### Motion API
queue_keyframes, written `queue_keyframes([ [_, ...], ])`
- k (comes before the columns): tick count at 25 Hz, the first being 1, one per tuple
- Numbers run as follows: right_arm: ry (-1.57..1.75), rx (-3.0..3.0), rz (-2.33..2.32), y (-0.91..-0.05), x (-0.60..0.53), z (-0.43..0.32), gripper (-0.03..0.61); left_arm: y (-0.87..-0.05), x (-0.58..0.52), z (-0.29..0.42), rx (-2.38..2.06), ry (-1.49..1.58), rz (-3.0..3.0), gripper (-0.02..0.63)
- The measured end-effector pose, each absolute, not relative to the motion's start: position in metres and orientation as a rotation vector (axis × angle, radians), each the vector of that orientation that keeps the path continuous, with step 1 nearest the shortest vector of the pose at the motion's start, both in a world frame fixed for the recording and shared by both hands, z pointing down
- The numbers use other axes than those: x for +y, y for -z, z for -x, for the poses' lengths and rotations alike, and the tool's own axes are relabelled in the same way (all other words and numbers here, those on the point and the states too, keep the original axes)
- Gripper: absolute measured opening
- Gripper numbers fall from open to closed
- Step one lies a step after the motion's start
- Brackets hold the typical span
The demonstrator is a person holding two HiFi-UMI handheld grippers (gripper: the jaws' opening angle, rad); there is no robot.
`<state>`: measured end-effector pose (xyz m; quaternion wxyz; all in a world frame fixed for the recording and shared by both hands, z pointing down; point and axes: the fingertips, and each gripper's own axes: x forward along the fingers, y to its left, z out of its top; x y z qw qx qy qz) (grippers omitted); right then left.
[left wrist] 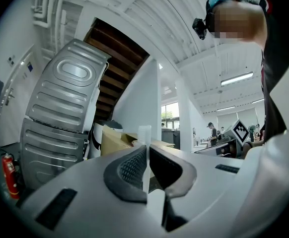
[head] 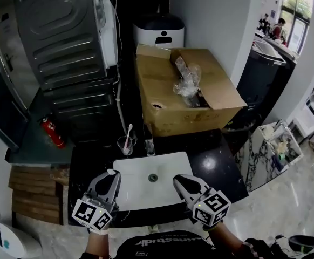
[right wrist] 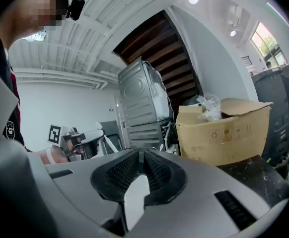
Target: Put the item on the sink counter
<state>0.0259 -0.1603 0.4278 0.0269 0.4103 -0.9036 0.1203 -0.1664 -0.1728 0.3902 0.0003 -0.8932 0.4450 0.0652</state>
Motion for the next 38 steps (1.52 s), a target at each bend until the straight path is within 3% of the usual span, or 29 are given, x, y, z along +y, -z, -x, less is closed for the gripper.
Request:
queue_keyframes([
  [38,-0.344,-2.819,-1.155,-0.46,-0.253,-0.002,0.037,-0.458,-0.316,0.175,1.582,-0.105,2.738,0.028],
])
